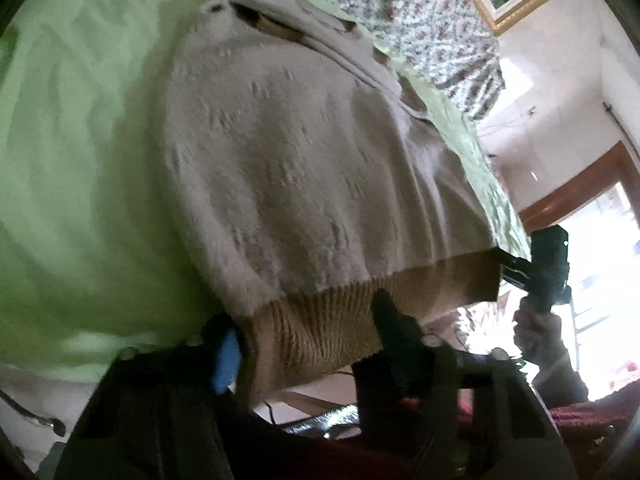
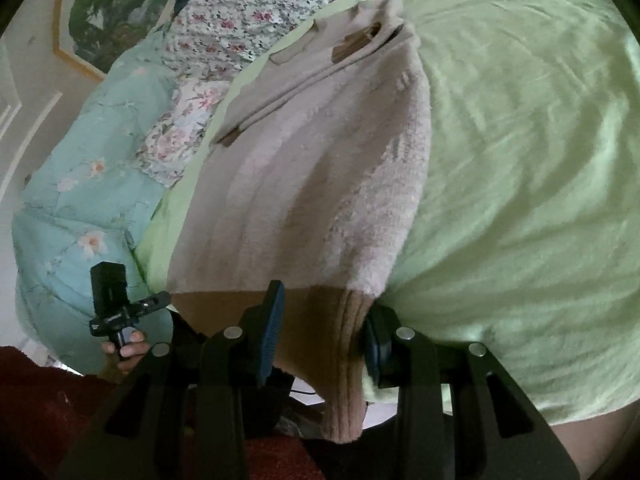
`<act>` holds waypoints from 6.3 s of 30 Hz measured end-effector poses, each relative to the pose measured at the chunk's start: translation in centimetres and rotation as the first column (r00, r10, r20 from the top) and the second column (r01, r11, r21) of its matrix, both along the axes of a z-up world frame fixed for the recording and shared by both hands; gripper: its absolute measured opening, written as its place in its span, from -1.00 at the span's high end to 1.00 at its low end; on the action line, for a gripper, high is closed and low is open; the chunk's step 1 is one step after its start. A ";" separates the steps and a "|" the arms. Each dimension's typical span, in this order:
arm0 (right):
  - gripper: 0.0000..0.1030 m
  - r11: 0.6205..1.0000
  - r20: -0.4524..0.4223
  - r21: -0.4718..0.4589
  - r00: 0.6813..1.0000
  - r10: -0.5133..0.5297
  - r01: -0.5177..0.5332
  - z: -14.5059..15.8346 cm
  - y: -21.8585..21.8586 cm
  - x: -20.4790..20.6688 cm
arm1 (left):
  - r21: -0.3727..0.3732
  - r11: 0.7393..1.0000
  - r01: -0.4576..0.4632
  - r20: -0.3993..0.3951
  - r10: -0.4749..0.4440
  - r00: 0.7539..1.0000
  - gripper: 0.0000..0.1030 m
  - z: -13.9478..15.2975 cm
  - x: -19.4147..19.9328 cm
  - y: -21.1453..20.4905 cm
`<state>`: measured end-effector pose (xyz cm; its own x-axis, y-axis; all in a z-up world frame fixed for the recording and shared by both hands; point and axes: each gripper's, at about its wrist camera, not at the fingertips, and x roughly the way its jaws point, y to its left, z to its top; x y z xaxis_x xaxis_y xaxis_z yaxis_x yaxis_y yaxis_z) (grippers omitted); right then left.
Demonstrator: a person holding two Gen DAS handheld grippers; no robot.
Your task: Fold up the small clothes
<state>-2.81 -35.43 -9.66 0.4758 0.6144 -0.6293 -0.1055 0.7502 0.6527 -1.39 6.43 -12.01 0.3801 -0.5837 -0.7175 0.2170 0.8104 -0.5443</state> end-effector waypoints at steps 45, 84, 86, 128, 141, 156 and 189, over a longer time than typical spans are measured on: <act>0.84 0.973 0.353 0.041 0.908 -0.227 0.227 13.7 -3.2 19.5 | 0.019 0.977 -0.212 0.445 0.182 0.877 0.88 18.1 22.9 -0.2; 0.45 0.932 0.081 -0.332 0.980 0.184 -0.147 2.7 7.5 34.7 | 0.329 0.943 -0.052 0.199 -0.016 0.980 0.56 5.9 34.8 -8.3; 0.46 0.916 0.072 -0.392 0.989 0.130 -0.091 2.5 6.2 37.2 | 0.353 0.928 -0.120 0.198 0.051 0.979 0.55 6.3 37.4 -6.4; 0.21 0.972 0.079 -0.148 0.982 -0.174 0.184 3.3 6.4 16.8 | -0.148 0.886 -0.439 -0.001 0.443 0.896 -0.52 3.1 18.6 -0.8; 0.18 0.975 0.095 -0.142 0.983 -0.156 0.169 3.9 6.2 19.0 | -0.118 0.812 -0.571 0.056 0.580 0.813 -0.41 2.8 25.2 1.3; 0.18 0.988 0.131 -0.106 0.987 -0.095 0.109 6.7 3.5 27.6 | -0.018 0.957 -0.288 0.379 0.273 0.884 0.79 11.3 26.3 -7.7; 0.69 0.992 0.177 -0.071 0.977 0.118 -0.107 11.4 5.3 37.4 | 0.205 0.975 0.090 0.399 -0.167 0.901 0.80 12.4 26.3 -28.1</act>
<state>34.55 -30.15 1.78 0.5145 0.6341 -0.5773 -0.3033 0.7643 0.5691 24.90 -21.69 0.34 0.5937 -0.5258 -0.6092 0.4991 0.8344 -0.2337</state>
